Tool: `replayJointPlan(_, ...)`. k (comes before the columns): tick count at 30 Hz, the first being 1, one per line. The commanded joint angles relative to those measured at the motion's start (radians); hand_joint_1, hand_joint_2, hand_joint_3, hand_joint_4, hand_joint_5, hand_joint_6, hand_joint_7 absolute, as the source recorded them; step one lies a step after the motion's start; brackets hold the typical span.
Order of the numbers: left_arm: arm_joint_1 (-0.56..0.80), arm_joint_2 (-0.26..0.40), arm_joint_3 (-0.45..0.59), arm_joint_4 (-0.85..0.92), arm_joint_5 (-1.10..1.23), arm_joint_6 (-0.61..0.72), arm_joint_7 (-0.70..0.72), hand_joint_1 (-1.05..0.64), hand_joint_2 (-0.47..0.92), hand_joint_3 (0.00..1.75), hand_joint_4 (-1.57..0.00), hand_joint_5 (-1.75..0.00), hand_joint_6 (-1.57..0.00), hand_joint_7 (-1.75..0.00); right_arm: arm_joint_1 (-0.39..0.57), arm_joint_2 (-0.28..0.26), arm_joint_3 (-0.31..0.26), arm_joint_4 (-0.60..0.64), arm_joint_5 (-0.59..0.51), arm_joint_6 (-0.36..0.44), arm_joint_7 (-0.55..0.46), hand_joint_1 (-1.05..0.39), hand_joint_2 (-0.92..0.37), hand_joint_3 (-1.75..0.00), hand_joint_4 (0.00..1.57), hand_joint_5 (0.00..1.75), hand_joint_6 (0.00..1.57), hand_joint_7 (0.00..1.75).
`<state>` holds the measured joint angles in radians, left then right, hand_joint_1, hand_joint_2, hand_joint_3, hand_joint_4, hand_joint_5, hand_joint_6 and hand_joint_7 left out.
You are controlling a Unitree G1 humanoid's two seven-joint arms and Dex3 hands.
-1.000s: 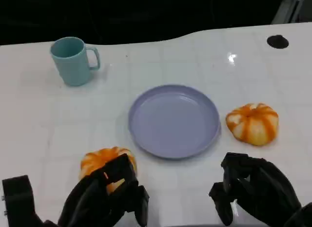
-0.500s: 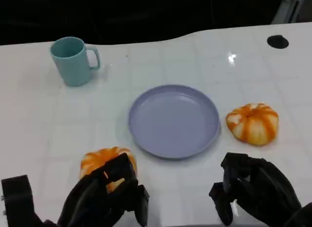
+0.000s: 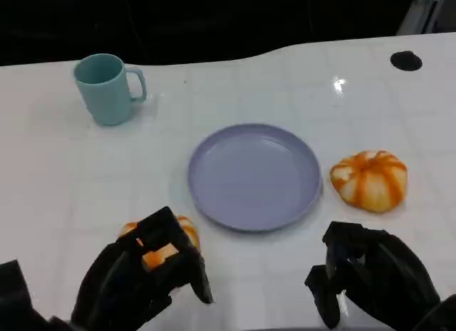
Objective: Grasp the bread from the table and place it into the plate.
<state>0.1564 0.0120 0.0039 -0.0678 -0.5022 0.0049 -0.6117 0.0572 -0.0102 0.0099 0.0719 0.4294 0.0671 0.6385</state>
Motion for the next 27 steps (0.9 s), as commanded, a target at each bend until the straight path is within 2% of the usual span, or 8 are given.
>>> replayJointPlan(1, -0.014, 0.024, 0.013, -0.027, 0.08, -0.085, 0.033, -0.64, 0.92, 0.29, -0.44, -1.58, -0.49, -0.9, 0.0, -0.007, -0.007, -0.011, 0.013, 0.008, -0.004, -0.95, -0.72, -0.4, 1.23, 1.55, 1.06, 1.39)
replayJointPlan(2, -0.018, 0.033, 0.013, -0.032, 0.108, -0.102, 0.043, -0.64, 0.92, 0.28, -0.44, -1.56, -0.5, -0.88, 0.0, -0.008, -0.007, -0.011, 0.013, 0.007, -0.003, -0.95, -0.72, -0.4, 1.23, 1.55, 1.06, 1.39)
replayJointPlan(6, -0.034, 0.09, 0.01, -0.046, 0.27, -0.203, 0.093, -0.72, 0.92, 0.26, -0.39, -1.33, -0.46, -0.56, 0.002, -0.007, -0.008, -0.013, 0.013, 0.005, -0.002, -0.95, -0.73, -0.39, 1.23, 1.55, 1.06, 1.38)
replayJointPlan(8, -0.046, 0.125, 0.012, -0.045, 0.339, -0.259, 0.105, -0.71, 0.92, 0.24, -0.3, -1.22, -0.39, -0.45, 0.003, -0.005, -0.008, -0.016, 0.016, 0.009, -0.004, -0.95, -0.73, -0.38, 1.23, 1.55, 1.07, 1.38)
replayJointPlan(14, -0.048, 0.199, 0.022, -0.129, 0.522, -0.271, 0.203, -0.67, 0.92, 0.05, -0.25, -1.04, -0.39, -0.25, -0.002, -0.01, -0.011, -0.01, 0.017, 0.003, 0.004, -0.95, -0.74, -0.35, 1.23, 1.54, 1.07, 1.39)
replayJointPlan(20, -0.028, 0.303, 0.012, -0.25, 0.839, -0.25, 0.293, -0.72, 0.92, 0.08, -0.24, -0.84, -0.39, -0.09, -0.003, -0.01, -0.01, -0.013, 0.017, 0.008, 0.002, -0.94, -0.75, -0.34, 1.23, 1.55, 1.07, 1.41)
replayJointPlan(24, -0.031, 0.35, -0.015, -0.317, 1.027, -0.212, 0.311, -0.73, 0.92, 0.08, -0.33, -0.56, -0.36, -0.02, -0.005, -0.015, -0.011, -0.013, 0.018, 0.013, 0.006, -0.95, -0.75, -0.34, 1.22, 1.55, 1.06, 1.4)
replayJointPlan(27, -0.045, 0.373, -0.046, -0.327, 1.141, -0.203, 0.326, -0.74, 0.92, 0.08, -0.38, -0.51, -0.37, -0.01, -0.004, -0.018, -0.014, -0.016, 0.023, 0.017, 0.008, -0.95, -0.75, -0.34, 1.23, 1.55, 1.07, 1.38)
